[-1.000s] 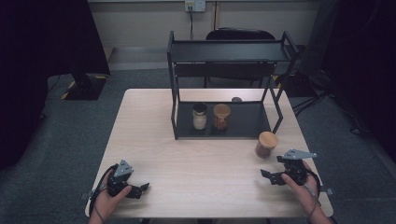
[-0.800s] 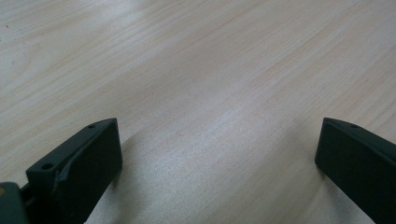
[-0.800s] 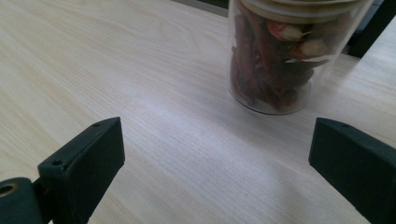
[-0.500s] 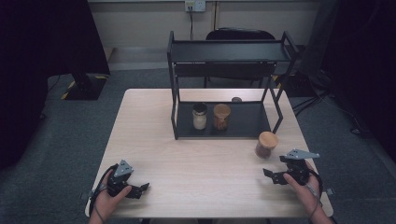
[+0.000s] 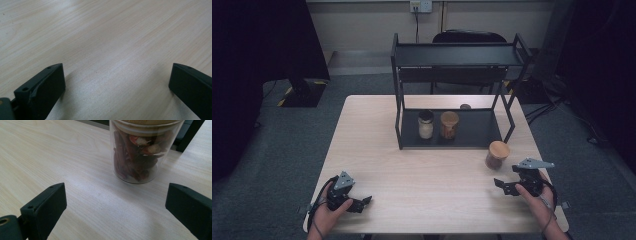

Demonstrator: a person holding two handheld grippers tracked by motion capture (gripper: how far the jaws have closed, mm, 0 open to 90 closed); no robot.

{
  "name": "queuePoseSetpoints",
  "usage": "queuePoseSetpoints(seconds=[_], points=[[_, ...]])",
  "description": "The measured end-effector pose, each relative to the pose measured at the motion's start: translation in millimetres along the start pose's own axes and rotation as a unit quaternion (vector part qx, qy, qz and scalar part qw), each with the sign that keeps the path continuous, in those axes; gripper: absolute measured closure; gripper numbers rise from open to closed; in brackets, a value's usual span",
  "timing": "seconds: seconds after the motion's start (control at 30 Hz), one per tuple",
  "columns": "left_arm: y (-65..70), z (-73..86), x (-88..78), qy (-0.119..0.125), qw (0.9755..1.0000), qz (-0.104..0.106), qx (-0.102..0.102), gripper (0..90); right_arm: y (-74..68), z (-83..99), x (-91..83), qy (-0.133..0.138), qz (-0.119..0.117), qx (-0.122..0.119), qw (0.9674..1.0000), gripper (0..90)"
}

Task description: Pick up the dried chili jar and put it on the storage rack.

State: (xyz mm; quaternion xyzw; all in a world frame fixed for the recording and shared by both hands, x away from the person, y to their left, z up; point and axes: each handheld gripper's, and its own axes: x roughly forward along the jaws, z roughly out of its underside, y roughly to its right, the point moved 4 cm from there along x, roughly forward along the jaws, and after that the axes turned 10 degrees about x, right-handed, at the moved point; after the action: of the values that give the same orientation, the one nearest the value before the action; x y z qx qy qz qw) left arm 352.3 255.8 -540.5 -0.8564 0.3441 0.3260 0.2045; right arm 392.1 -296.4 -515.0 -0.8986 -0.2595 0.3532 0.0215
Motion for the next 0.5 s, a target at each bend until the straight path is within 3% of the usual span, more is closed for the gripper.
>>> queuePoseSetpoints(seconds=[0.5], points=[[0.0,0.0,0.0,0.0,1.0,0.0,0.0,0.1,0.9,-4.4,3.0,0.002,0.006,-0.002,1.0,2.3]])
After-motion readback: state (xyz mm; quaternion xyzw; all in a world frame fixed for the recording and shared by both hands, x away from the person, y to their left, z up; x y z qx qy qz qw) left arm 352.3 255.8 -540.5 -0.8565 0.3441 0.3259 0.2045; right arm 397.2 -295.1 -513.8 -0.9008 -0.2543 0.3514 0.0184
